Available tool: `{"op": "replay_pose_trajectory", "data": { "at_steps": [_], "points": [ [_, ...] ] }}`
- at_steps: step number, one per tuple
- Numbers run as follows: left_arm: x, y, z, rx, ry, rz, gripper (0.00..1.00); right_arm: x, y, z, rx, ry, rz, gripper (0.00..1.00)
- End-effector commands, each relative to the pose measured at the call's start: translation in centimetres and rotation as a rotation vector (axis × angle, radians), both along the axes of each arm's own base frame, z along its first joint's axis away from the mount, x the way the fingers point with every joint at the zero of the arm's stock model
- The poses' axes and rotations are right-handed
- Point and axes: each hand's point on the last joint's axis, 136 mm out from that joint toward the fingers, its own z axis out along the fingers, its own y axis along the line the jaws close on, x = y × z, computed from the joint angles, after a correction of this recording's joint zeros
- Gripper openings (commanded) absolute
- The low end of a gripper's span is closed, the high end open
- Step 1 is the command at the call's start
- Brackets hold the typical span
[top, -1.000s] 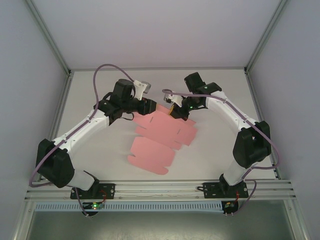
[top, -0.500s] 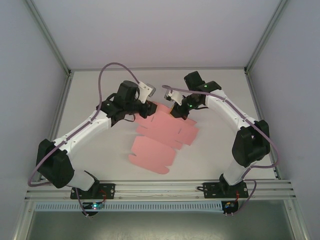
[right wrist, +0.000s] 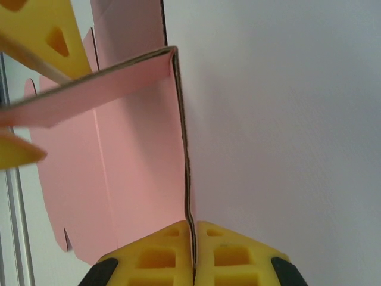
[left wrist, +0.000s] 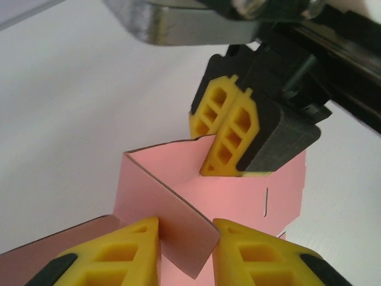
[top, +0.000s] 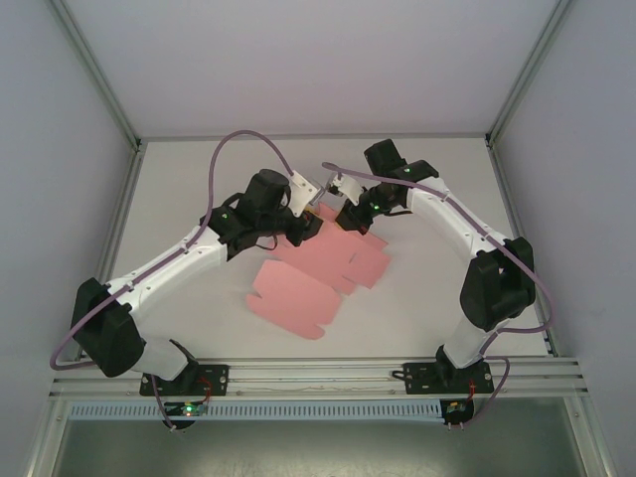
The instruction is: Assemble paper box
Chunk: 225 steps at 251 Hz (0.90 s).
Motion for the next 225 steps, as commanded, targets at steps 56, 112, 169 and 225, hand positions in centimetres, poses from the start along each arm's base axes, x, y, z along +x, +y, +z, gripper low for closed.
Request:
{"op": "replay_pose_trajectory", "data": {
  "at_steps": [56, 112, 169, 225],
  "points": [
    [-3.7, -3.0, 2.3, -0.130, 0.001, -0.138, 0.43, 1.6, 0.7, 0.8, 0.052, -0.086, -0.014, 0.00],
    [-3.1, 5.6, 3.7, -0.097, -0.092, 0.260, 1.00, 1.7, -0.8, 0.9, 0.046, -0.111, -0.034, 0.00],
    [-2.2, 12.6, -1.1, -0.197, 0.198, 0.525, 1.00, 1.0, -1.4, 1.4, 0.090, -0.101, -0.004, 0.00],
    [-2.1, 11.1, -1.5, -0.355, 0.197, 0.351, 0.84, 0.4, -1.5, 1.7, 0.124, -0.065, 0.029, 0.00]
  ]
}}
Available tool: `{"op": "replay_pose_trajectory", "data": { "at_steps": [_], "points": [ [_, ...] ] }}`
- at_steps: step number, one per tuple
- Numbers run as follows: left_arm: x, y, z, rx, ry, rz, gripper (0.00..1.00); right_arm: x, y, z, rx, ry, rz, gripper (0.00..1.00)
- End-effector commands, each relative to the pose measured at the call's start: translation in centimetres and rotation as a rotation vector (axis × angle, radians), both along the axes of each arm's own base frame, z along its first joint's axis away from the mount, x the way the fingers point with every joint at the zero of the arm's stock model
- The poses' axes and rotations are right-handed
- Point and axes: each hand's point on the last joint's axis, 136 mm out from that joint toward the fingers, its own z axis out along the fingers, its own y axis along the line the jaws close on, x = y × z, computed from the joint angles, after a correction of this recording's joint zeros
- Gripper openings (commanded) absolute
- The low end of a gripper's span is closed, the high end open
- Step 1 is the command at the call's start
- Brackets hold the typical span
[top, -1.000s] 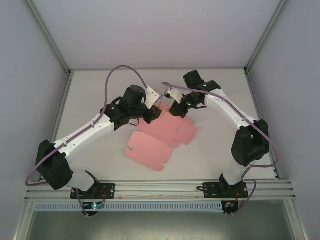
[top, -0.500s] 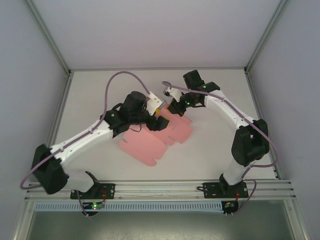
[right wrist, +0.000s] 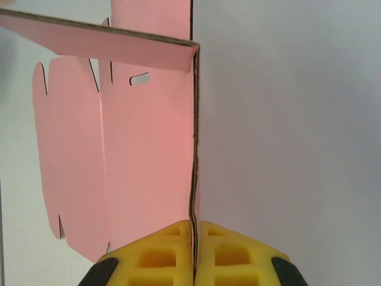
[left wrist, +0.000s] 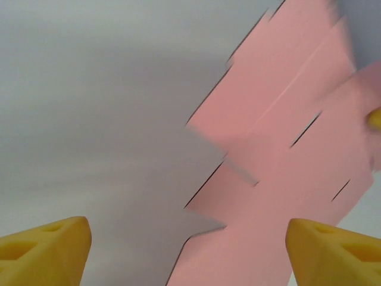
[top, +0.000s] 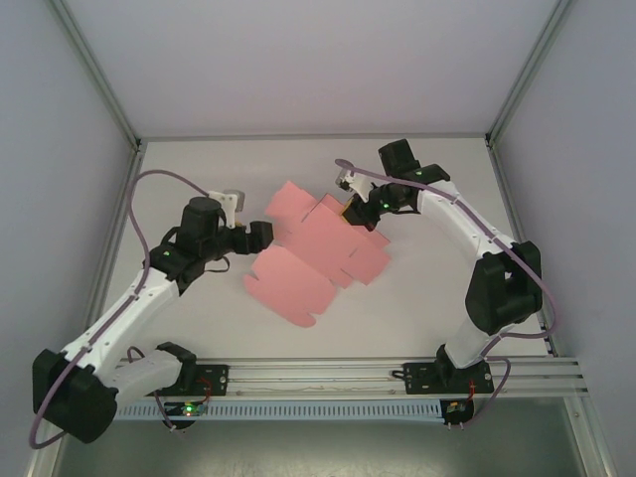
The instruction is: Assemble paper box
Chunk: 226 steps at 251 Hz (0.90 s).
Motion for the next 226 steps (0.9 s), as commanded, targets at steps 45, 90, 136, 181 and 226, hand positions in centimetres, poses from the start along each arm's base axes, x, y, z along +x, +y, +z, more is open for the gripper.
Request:
{"op": "replay_pose_trajectory", "data": {
  "at_steps": [45, 90, 136, 181, 226],
  "points": [
    [0.7, -1.5, 1.2, -0.076, -0.060, -0.091, 0.76, -1.3, 0.5, 1.9, 0.086, -0.003, 0.074, 0.00],
    [1.9, -2.1, 1.2, -0.071, -0.077, -0.127, 0.71, -1.5, 0.7, 2.3, 0.103, 0.009, 0.095, 0.00],
    [1.3, -3.4, 1.5, -0.108, -0.091, -0.232, 0.58, -1.4, 0.4, 2.3, 0.102, 0.016, 0.081, 0.00],
    [0.3, -4.6, 1.9, -0.145, -0.118, -0.334, 0.32, -1.1, 0.3, 2.4, 0.105, 0.017, 0.070, 0.00],
    [-1.1, -5.5, 3.2, -0.153, -0.164, -0.422, 0.09, -0.6, 0.3, 2.3, 0.104, 0.027, 0.036, 0.00]
  ]
}}
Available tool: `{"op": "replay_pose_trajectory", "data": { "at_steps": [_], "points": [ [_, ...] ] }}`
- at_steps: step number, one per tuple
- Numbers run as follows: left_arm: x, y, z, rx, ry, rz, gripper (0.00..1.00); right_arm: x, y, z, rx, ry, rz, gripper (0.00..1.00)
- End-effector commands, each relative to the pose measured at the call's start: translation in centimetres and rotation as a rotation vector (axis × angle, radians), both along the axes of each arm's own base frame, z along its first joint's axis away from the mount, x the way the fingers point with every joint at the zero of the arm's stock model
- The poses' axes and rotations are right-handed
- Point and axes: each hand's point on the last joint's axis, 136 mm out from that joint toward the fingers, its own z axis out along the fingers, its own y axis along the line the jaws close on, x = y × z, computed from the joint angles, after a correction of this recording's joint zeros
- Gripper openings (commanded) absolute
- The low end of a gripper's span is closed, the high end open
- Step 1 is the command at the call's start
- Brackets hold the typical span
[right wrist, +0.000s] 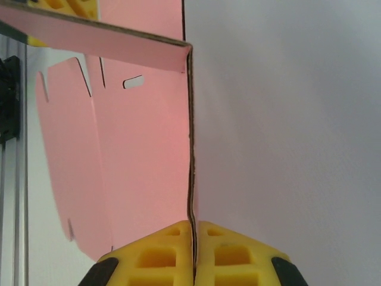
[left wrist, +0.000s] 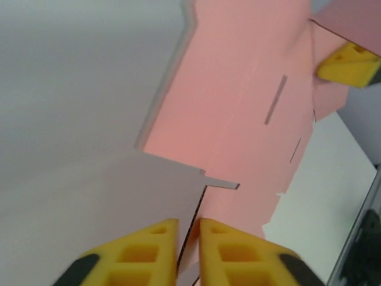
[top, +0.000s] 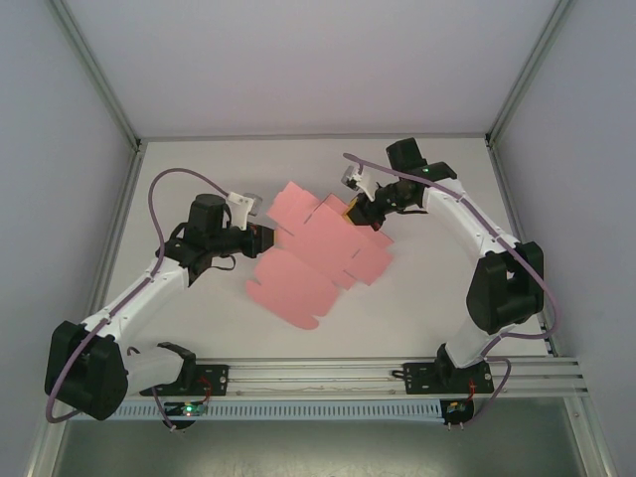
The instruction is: Assemble paper box
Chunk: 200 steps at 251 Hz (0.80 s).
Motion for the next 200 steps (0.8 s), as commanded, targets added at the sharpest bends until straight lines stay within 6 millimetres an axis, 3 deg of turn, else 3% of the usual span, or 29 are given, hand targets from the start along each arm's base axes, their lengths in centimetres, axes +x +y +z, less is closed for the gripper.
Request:
{"op": "replay_pose_trajectory", "data": {
  "at_steps": [1, 49, 99, 140, 200],
  "points": [
    [-1.0, -1.6, 3.2, -0.055, -0.119, -0.124, 0.09, 0.0, 0.9, 1.6, 0.048, -0.004, 0.003, 0.00],
    [-1.6, -3.3, 3.0, 0.101, -0.175, -0.132, 0.01, -0.1, 1.5, 1.7, 0.025, -0.026, -0.020, 0.00],
    [-2.1, -4.9, 2.2, 0.284, -0.235, -0.140, 0.00, -0.4, 2.0, 1.8, -0.009, -0.033, -0.060, 0.00],
    [-2.4, -6.6, 1.7, 0.304, -0.235, -0.192, 0.00, -0.6, 2.4, 2.2, 0.009, -0.031, -0.075, 0.00],
    [-1.5, -7.8, -1.4, 0.358, -0.161, -0.179, 0.00, -0.8, 2.4, 1.8, -0.019, -0.071, -0.075, 0.00]
  ]
}}
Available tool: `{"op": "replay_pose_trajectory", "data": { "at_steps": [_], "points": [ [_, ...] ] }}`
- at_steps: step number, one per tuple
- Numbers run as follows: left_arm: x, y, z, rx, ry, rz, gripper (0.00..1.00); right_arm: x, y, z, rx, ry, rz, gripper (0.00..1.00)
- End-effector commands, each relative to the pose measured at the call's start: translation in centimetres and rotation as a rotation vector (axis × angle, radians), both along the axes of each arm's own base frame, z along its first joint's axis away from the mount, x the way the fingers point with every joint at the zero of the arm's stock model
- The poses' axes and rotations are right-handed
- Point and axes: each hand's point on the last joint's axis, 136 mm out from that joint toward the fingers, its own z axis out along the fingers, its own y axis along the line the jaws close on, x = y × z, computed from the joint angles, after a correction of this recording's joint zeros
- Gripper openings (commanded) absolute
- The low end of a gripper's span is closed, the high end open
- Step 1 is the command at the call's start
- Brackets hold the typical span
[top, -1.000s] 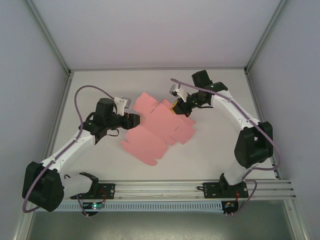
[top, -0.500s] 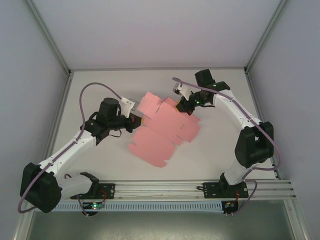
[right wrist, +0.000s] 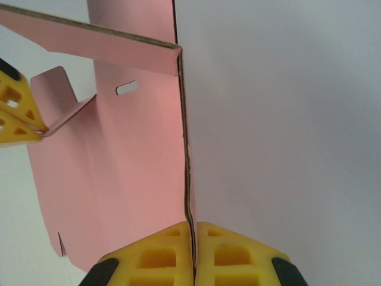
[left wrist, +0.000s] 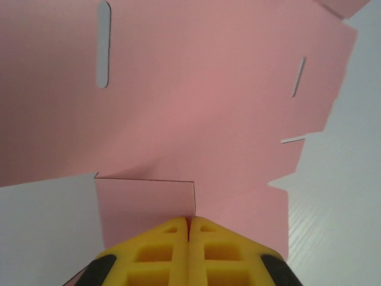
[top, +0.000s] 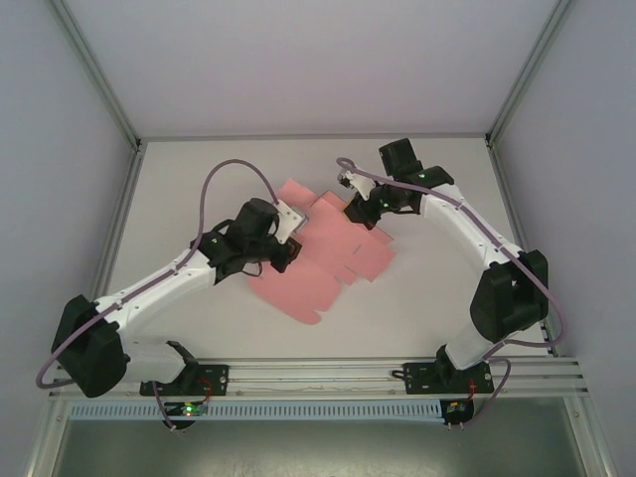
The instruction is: Assemble paper box
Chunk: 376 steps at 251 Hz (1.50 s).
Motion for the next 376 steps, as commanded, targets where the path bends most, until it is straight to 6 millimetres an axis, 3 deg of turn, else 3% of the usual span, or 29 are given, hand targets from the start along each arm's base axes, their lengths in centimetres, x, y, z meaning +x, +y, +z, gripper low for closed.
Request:
{"op": "replay_pose_trajectory", "data": {
  "at_steps": [1, 24, 43, 84, 106, 147, 171, 205, 232, 265, 317, 353, 376],
  "points": [
    [0.4, -2.0, 0.6, -0.026, -0.034, -0.024, 0.00, -1.5, 2.0, 1.7, 0.075, -0.028, 0.059, 0.00],
    [0.9, -1.7, -0.1, -0.033, -0.038, 0.017, 0.00, -1.6, 1.7, 1.2, 0.057, -0.039, 0.070, 0.00],
    [1.0, -1.4, 0.1, -0.041, -0.044, 0.043, 0.07, -1.9, 1.8, 0.8, 0.014, -0.074, 0.087, 0.00],
    [1.2, 1.0, 1.5, -0.041, -0.101, 0.161, 0.66, -1.0, 0.7, 0.1, -0.141, -0.217, 0.076, 0.00],
    [1.0, 2.6, 2.0, -0.044, -0.119, 0.238, 0.83, -0.2, 0.0, -0.3, -0.262, -0.324, 0.046, 0.00],
    [1.2, 5.3, 0.5, -0.038, -0.086, 0.398, 0.92, -0.3, 0.3, 0.2, -0.286, -0.376, 0.049, 0.00],
    [1.2, 5.3, -1.2, -0.121, 0.008, 0.418, 0.94, -0.9, 1.1, 0.5, -0.236, -0.372, 0.083, 0.00],
    [1.2, 4.1, -1.1, -0.257, 0.011, 0.360, 0.94, -0.7, 1.4, 0.6, -0.223, -0.368, 0.079, 0.00],
    [1.5, 3.9, -0.6, -0.276, -0.023, 0.351, 0.94, -0.9, 1.8, 0.8, -0.195, -0.360, 0.084, 0.00],
    [2.7, 4.3, -1.8, -0.241, -0.014, 0.412, 0.92, -1.3, 2.6, 1.6, -0.153, -0.367, 0.106, 0.00],
    [4.4, 3.4, -2.7, -0.271, -0.003, 0.447, 0.79, -2.2, 3.1, 2.2, -0.111, -0.355, 0.133, 0.00],
    [5.2, 2.9, -2.3, -0.304, -0.009, 0.454, 0.68, -2.7, 2.9, 1.4, -0.138, -0.332, 0.146, 0.00],
    [5.8, 2.7, -2.7, -0.310, 0.012, 0.483, 0.56, -3.5, 3.1, 0.5, -0.157, -0.315, 0.168, 0.00]
  ]
}}
